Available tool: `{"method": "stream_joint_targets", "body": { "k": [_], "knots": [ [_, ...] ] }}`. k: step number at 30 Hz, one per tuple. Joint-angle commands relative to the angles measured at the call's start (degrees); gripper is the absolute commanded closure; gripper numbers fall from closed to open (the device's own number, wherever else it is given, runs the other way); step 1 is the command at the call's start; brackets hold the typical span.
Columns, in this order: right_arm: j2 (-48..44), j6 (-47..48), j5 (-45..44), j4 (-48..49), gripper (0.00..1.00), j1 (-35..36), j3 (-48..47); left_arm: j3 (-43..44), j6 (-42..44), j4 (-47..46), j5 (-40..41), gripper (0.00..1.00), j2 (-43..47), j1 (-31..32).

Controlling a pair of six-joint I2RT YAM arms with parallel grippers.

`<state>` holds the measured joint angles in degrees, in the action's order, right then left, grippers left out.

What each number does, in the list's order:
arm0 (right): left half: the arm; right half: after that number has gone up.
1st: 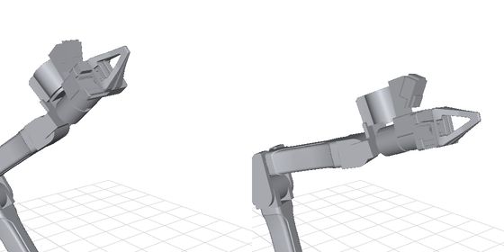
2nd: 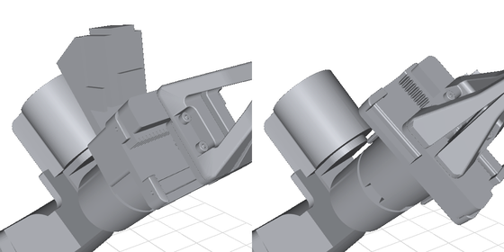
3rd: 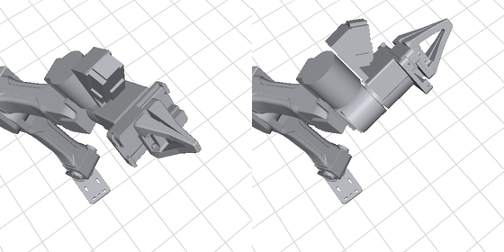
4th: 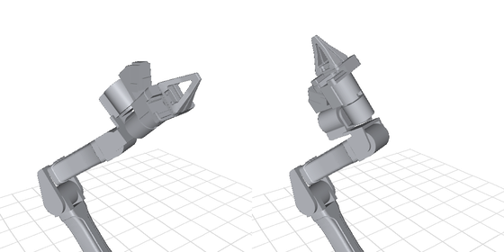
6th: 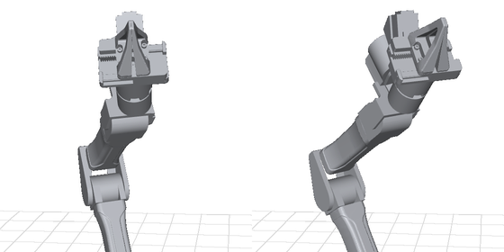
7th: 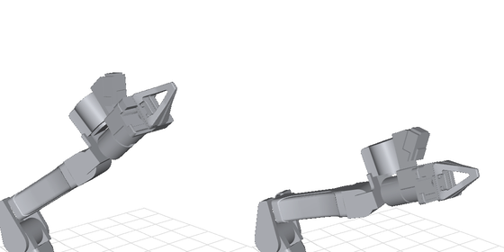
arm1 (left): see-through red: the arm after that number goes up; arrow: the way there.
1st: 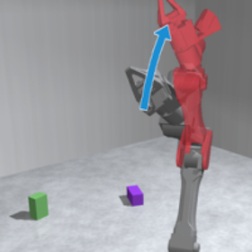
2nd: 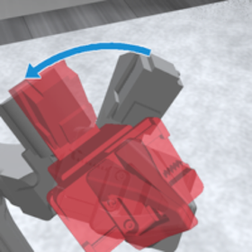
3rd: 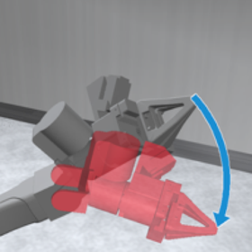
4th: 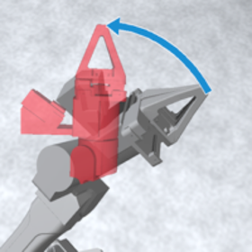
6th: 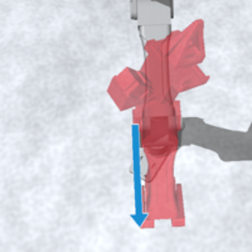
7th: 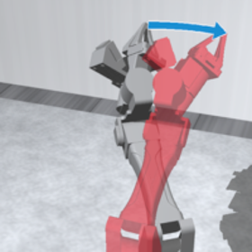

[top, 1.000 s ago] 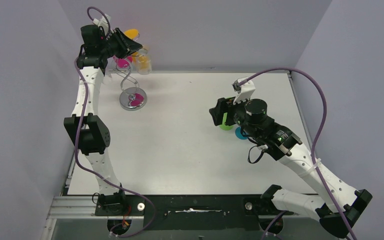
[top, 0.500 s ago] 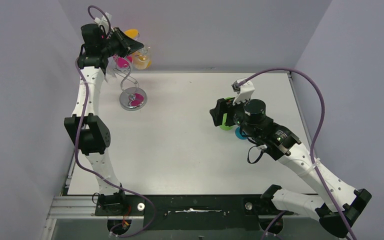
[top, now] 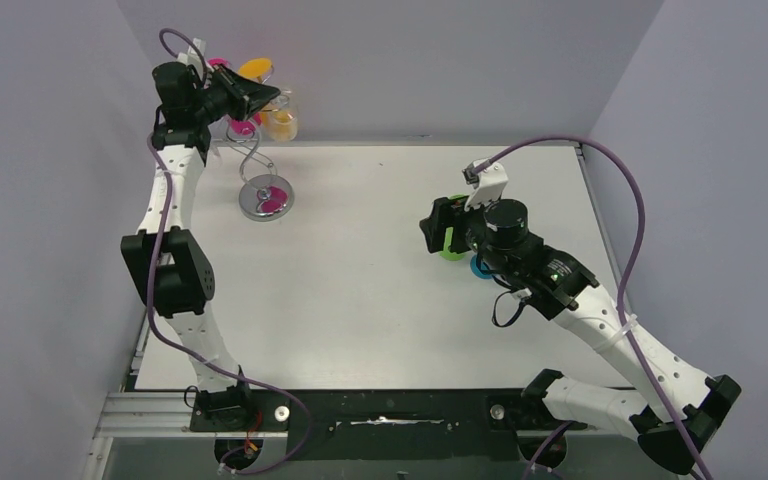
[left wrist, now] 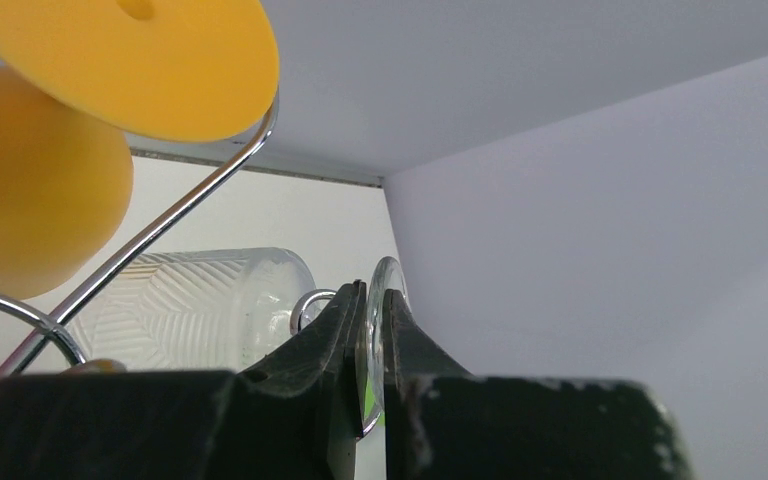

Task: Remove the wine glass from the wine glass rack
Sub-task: Pick up the wine glass from the wine rack.

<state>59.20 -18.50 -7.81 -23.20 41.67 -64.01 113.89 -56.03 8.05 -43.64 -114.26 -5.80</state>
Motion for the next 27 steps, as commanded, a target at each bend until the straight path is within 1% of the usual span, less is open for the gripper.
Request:
{"method": "stream_joint_targets", "body": {
  "k": [1,8,12,20,27],
  "knots": [
    [-0.91,-2.01,-0.99,2.28,0.27,0.25,1.08,-5.35,-10.33,-14.57,-1.86,1.0,6.01,-1.9],
    [-0.91,-3.7,-1.5,2.22,0.27,0.3,1.7,-7.09,-12.37,-16.03,-1.46,1.0,6.92,-2.28],
    [-1.01,-4.39,-1.5,2.22,0.27,0.3,1.95,-7.19,-11.84,-15.53,-1.49,1.0,7.84,-2.33],
    [-0.75,-4.74,-1.87,1.93,0.27,0.26,2.05,-3.48,-6.56,-7.31,5.02,1.0,9.84,-2.2],
    [0.91,-4.72,-2.14,1.91,0.27,0.25,0.99,3.75,-3.72,-1.89,4.38,1.0,6.23,-1.94]
  ]
}}
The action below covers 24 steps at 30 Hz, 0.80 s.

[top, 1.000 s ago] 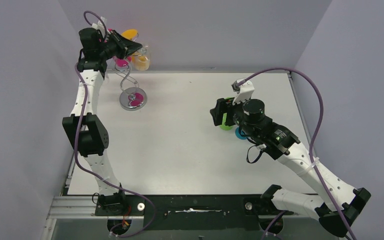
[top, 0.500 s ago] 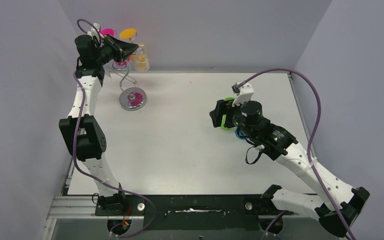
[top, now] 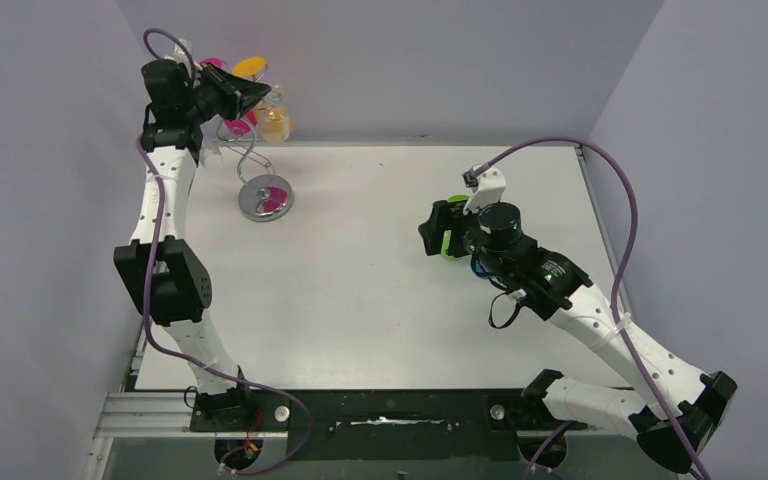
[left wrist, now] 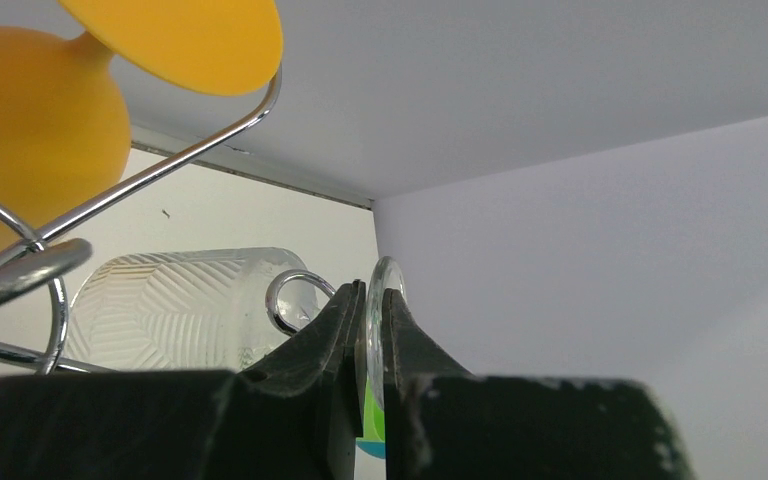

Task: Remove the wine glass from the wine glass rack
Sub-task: Pick up the wine glass from the wine rack.

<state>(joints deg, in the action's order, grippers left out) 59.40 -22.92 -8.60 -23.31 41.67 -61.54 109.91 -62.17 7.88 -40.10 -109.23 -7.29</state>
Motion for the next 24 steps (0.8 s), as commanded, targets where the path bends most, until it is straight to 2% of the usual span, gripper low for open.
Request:
{"method": "stream_joint_targets", "body": {
  "k": [1,6,18,24],
  "knots": [
    [0.82,-0.29,-1.26,2.1,0.27,0.23,-1.36,9.12,3.09,-0.62,0.15,1.0,0.4,-0.38],
    [0.66,-0.35,-2.33,2.29,0.26,0.2,-0.07,17.35,9.31,9.41,0.06,1.0,-2.68,0.17],
    [0.2,-0.91,-3.51,2.67,0.26,0.08,1.83,15.54,14.78,16.07,1.25,1.0,-1.23,0.21],
    [-0.47,-0.81,-3.95,2.52,0.25,-0.01,1.83,16.24,14.22,15.99,2.04,1.0,-1.32,0.26]
  ]
}}
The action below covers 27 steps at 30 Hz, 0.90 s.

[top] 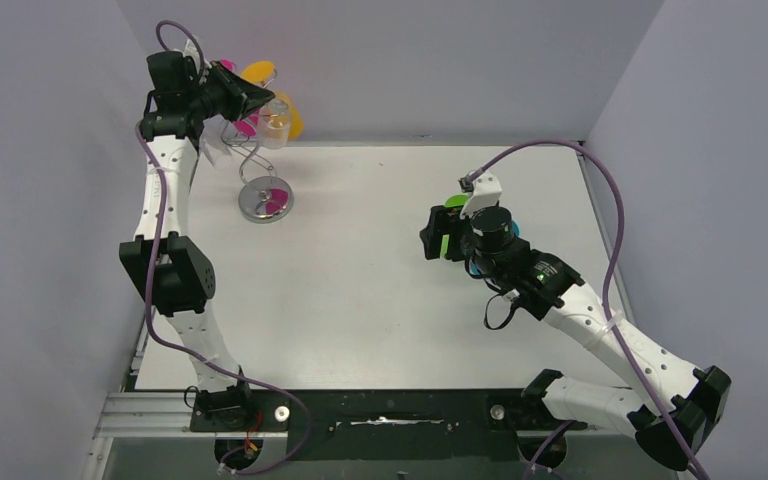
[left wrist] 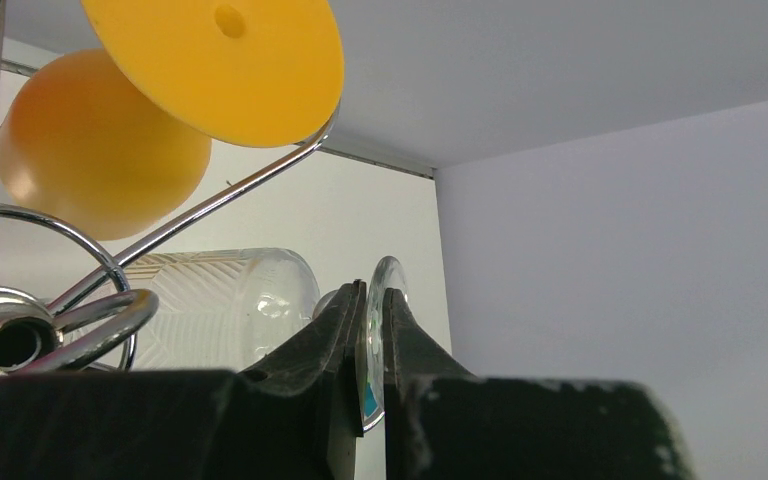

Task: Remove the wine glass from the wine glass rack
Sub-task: Pick up the wine glass from the wine rack.

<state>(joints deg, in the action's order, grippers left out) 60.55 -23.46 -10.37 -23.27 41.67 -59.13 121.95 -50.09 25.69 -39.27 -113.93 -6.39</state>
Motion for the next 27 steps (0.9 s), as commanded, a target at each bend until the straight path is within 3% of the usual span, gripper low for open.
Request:
{"method": "stream_joint_targets", "body": {
  "k": [1,11,17,27],
  "knots": [
    [-1.78,-0.31,-2.2,2.4,0.25,-0.02,-0.43,4.88,2.53,-1.15,2.53,1.0,3.37,-0.71],
    [-3.02,0.01,-3.21,1.69,0.25,0.03,-0.42,8.67,3.59,1.69,4.25,1.0,2.23,-0.64],
    [-2.34,1.52,-2.46,0.68,0.25,-0.1,-2.02,0.72,-3.9,-9.05,-1.12,1.0,5.67,-0.64],
    [-3.74,0.26,-2.54,1.14,0.25,-0.09,-0.21,-4.44,-1.33,-7.3,-0.9,1.0,7.8,0.06]
  ]
}}
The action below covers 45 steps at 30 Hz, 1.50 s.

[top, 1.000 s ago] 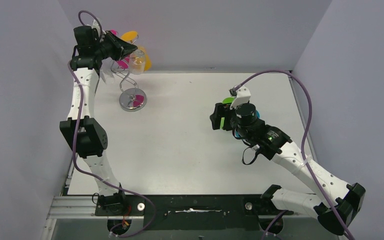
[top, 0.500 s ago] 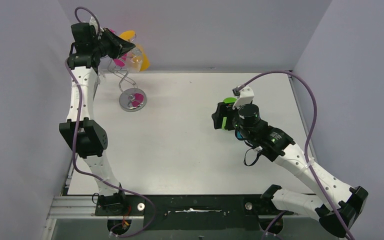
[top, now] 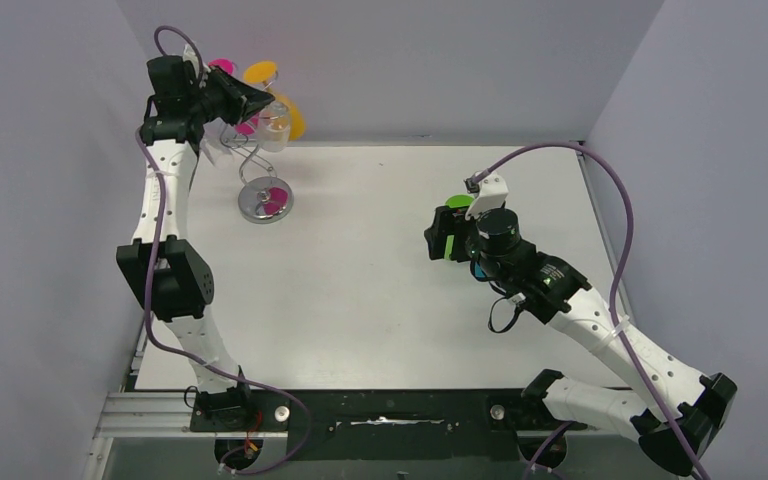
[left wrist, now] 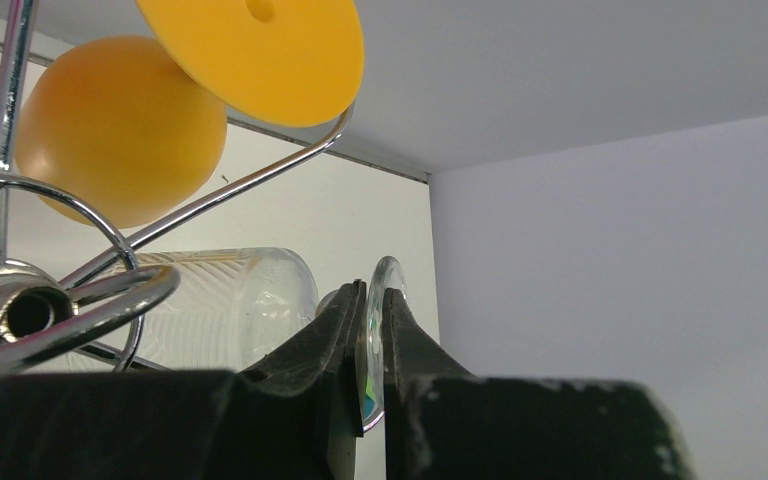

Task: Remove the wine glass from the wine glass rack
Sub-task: Pick up the wine glass from the wine rack.

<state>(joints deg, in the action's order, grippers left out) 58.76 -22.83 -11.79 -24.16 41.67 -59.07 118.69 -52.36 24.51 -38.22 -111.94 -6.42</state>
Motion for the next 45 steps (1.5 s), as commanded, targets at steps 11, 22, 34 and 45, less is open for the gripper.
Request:
{"method": "stream_joint_targets", "body": {
  "k": [11,22,34,45],
  "knots": [
    [-2.02,-1.57,-0.92,1.41,0.25,-0.1,-0.22,-1.3,2.37,-4.29,-2.43,1.0,7.66,-0.26],
    [-1.47,-1.78,-0.52,1.1,0.25,-0.09,-0.42,0.92,9.57,2.33,-11.53,1.0,5.58,-3.12],
    [-1.24,-2.72,-0.94,0.53,0.24,-0.1,-0.2,1.61,12.85,6.62,-11.19,1.0,5.56,-4.67],
    [-0.77,-3.86,1.32,0.0,0.24,-0.1,-1.82,-12.22,3.82,-8.28,-10.6,1.0,12.76,-5.82]
  ]
}}
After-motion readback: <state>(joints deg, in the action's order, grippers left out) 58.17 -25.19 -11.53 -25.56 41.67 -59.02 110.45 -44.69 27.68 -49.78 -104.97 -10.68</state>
